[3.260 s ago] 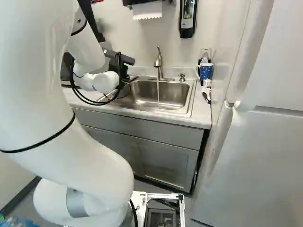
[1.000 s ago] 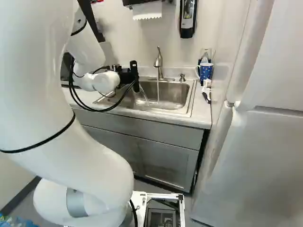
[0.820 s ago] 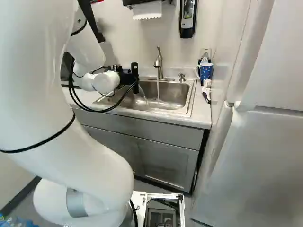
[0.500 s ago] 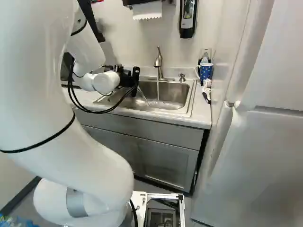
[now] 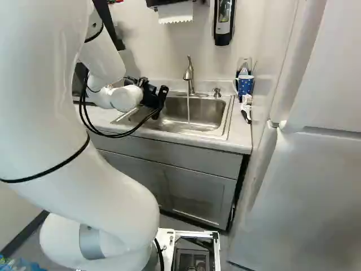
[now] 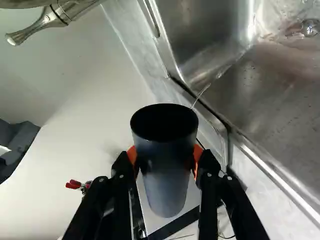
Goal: Rinse the cup and place it in the tray
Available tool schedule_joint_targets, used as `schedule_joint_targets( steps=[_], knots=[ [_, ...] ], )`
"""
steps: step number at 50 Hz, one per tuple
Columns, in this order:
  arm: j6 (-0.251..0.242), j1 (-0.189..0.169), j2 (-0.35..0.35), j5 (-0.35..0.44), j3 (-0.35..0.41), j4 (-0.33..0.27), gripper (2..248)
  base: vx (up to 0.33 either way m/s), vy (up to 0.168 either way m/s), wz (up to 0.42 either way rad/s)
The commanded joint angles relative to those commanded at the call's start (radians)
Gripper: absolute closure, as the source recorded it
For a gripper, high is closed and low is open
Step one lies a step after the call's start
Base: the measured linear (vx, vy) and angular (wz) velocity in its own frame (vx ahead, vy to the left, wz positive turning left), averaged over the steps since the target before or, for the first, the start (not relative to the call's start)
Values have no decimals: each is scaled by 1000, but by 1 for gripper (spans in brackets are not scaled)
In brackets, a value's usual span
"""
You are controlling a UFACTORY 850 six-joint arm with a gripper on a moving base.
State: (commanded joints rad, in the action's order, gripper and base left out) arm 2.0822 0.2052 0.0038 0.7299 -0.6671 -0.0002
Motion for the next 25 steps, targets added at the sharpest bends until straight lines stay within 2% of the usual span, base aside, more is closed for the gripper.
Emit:
schedule_joint_targets(
  steps=[25],
  knots=[
    [0, 0, 0, 0, 0, 0, 127, 0, 0, 0]
  ],
)
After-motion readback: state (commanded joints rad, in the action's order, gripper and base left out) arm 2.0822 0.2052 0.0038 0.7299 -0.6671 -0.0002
